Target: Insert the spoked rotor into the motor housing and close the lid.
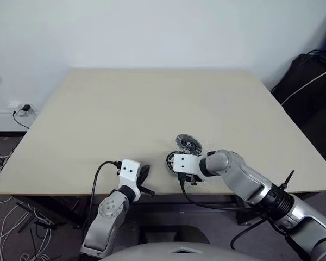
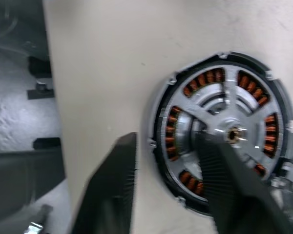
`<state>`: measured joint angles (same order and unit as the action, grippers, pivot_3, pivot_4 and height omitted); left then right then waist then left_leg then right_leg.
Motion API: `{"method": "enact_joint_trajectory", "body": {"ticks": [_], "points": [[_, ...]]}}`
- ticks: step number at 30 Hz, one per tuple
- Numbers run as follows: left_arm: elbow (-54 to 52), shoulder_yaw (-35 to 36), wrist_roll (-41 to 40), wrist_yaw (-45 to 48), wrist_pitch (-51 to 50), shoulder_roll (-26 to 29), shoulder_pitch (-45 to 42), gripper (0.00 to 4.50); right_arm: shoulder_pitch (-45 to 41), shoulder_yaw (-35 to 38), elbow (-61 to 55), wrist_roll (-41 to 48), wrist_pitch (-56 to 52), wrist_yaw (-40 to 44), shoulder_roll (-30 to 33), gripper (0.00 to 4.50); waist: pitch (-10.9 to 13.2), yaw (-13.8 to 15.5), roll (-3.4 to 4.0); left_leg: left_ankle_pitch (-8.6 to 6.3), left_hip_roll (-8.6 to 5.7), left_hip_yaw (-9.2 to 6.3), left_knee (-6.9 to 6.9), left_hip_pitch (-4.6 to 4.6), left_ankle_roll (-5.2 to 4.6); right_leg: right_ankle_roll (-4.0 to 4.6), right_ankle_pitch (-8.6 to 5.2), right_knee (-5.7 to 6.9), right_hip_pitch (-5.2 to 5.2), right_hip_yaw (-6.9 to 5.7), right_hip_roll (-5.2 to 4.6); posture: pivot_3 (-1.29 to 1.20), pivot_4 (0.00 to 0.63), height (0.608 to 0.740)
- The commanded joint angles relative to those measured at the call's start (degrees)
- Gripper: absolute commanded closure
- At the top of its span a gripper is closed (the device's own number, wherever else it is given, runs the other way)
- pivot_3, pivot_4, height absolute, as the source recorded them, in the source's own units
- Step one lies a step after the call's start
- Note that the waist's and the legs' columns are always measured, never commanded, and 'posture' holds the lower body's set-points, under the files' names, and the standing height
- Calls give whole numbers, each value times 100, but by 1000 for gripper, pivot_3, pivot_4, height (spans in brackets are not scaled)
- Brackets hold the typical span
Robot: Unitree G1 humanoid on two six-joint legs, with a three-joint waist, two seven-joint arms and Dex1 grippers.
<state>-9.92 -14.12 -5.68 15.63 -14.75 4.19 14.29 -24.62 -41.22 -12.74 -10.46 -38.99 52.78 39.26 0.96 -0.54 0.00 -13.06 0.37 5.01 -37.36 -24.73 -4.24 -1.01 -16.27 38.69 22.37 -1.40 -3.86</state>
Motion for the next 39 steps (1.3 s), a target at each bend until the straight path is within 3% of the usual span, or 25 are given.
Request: {"method": "enact_joint_trajectory", "body": {"ticks": [1,3,5,12,26,39], "points": [[-184,-23,-28,-25,84,-56,-26,4500,-49,80,75,-167,56,-8,-45,3888,-1,-2,-1,0,0,-2,-1,1,0,0,0,0,-2,-6,-4,0,0,740],[-186,-27,-28,-34,81,-56,-21,4500,-25,120,73,-178,32,-10,-72,4376,0,-2,-1,0,0,0,-3,2,0,-10,6,1,-3,-50,-38,0,0,740],[-186,-32,-34,-40,76,-60,-15,4500,6,157,60,-182,-8,-15,-88,4443,0,-2,1,0,2,0,-10,1,0,-22,13,1,-7,-103,-77,0,0,740],[-156,-50,-44,-40,71,-73,-27,4500,206,609,-30,96,-532,-180,-327,4451,0,1,0,0,4,-1,-17,2,0,-33,19,0,-14,-111,-79,0,0,740],[-85,-98,-48,0,75,-124,-62,4500,43,2949,-374,1067,-4162,-1936,-2685,4452,2,-14,14,0,10,1,-18,-36,2,-40,25,2,28,-114,-81,0,0,740],[-118,-64,-37,-38,84,-100,-9,4500,-164,2927,114,1597,-4334,-2723,-3051,4452,0,-18,21,1,7,1,-17,-71,2,-37,25,1,64,-116,-81,0,0,740]]}}
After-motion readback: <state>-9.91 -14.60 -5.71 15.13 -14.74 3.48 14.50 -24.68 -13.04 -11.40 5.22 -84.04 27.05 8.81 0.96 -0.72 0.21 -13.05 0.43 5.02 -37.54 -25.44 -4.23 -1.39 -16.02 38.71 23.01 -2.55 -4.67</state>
